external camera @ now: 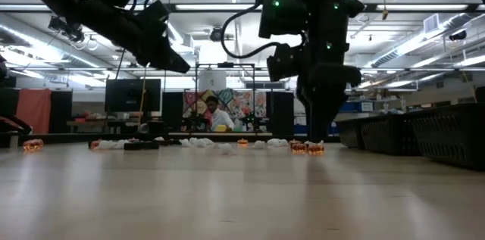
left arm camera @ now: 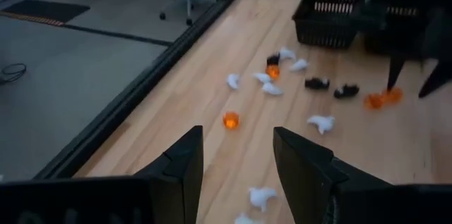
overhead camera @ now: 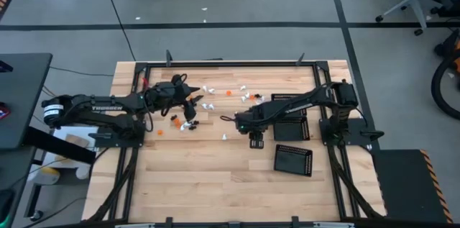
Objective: Sort Halloween decoration
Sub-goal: Put the orange pumpkin toy into the top black bin
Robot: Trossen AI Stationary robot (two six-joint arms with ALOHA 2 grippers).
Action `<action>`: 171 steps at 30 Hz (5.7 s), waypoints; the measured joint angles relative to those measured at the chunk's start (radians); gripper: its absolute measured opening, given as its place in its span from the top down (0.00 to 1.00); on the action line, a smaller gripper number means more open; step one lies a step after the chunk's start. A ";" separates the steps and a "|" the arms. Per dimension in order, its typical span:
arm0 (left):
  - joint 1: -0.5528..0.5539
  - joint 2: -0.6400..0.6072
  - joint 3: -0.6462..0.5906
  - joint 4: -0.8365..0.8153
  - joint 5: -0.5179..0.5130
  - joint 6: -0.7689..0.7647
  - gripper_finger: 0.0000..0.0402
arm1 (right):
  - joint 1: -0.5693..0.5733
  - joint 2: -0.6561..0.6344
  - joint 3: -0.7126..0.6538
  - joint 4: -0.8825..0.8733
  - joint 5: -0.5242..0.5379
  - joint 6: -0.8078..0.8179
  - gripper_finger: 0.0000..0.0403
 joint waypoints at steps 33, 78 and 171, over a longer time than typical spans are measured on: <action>0.004 0.003 0.001 0.016 0.002 0.003 0.61 | -0.016 -0.006 -0.090 0.107 0.000 -0.008 0.63; 0.004 0.003 0.000 0.009 0.001 0.001 0.61 | -0.093 -0.202 -0.003 -0.197 0.130 -0.071 0.76; 0.003 0.003 0.000 -0.016 0.001 -0.001 0.61 | -0.108 0.139 0.130 -0.047 -0.048 -0.398 0.77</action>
